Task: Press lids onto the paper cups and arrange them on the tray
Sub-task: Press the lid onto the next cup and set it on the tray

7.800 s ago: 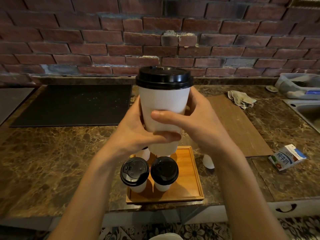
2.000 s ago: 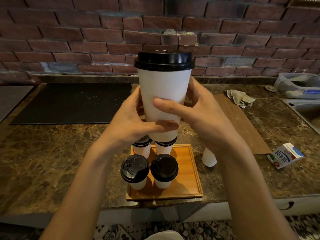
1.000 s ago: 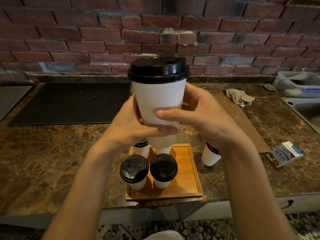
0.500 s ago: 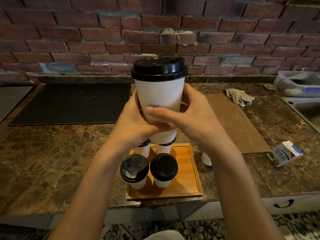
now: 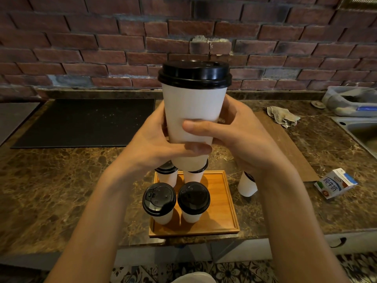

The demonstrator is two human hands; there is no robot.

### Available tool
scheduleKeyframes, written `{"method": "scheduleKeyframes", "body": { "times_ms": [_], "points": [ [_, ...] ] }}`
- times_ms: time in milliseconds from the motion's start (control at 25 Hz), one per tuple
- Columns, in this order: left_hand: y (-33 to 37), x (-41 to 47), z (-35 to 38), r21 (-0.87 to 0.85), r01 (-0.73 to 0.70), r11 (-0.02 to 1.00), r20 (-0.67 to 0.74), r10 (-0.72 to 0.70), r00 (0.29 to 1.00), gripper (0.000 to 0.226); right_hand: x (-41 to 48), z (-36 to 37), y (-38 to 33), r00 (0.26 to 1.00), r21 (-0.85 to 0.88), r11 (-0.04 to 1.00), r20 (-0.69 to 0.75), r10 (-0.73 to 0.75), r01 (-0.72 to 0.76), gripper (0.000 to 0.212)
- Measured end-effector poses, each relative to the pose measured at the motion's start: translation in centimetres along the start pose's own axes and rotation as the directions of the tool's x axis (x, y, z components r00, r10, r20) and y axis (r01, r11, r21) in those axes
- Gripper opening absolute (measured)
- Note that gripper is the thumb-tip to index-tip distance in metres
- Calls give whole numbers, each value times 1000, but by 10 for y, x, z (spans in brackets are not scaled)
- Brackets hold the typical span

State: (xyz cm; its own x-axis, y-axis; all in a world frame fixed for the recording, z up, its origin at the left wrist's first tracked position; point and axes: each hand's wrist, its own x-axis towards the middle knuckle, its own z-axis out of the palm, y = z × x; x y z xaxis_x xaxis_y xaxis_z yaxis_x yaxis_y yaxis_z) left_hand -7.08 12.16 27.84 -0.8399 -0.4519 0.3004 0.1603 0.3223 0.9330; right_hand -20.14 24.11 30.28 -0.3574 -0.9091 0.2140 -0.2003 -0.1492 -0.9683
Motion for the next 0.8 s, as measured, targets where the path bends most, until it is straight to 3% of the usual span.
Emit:
{"method": "scheduleKeyframes", "body": {
  "times_ms": [320, 640, 800],
  "points": [
    [-6, -7, -5, -74, 59, 996, 145, -47, 988, 85, -2, -9, 5, 992, 155, 985, 105, 66, -82, 40],
    [-6, -5, -4, -60, 11, 998, 61, -7, 998, 79, -3, -6, -1, 996, 44, 998, 81, 34, -37, 54],
    [-5, -3, -1, -45, -16, 999, -20, 15, 1000, 79, -4, 0, -7, 1000, -63, 998, -6, -1, 1, 60]
  ]
}}
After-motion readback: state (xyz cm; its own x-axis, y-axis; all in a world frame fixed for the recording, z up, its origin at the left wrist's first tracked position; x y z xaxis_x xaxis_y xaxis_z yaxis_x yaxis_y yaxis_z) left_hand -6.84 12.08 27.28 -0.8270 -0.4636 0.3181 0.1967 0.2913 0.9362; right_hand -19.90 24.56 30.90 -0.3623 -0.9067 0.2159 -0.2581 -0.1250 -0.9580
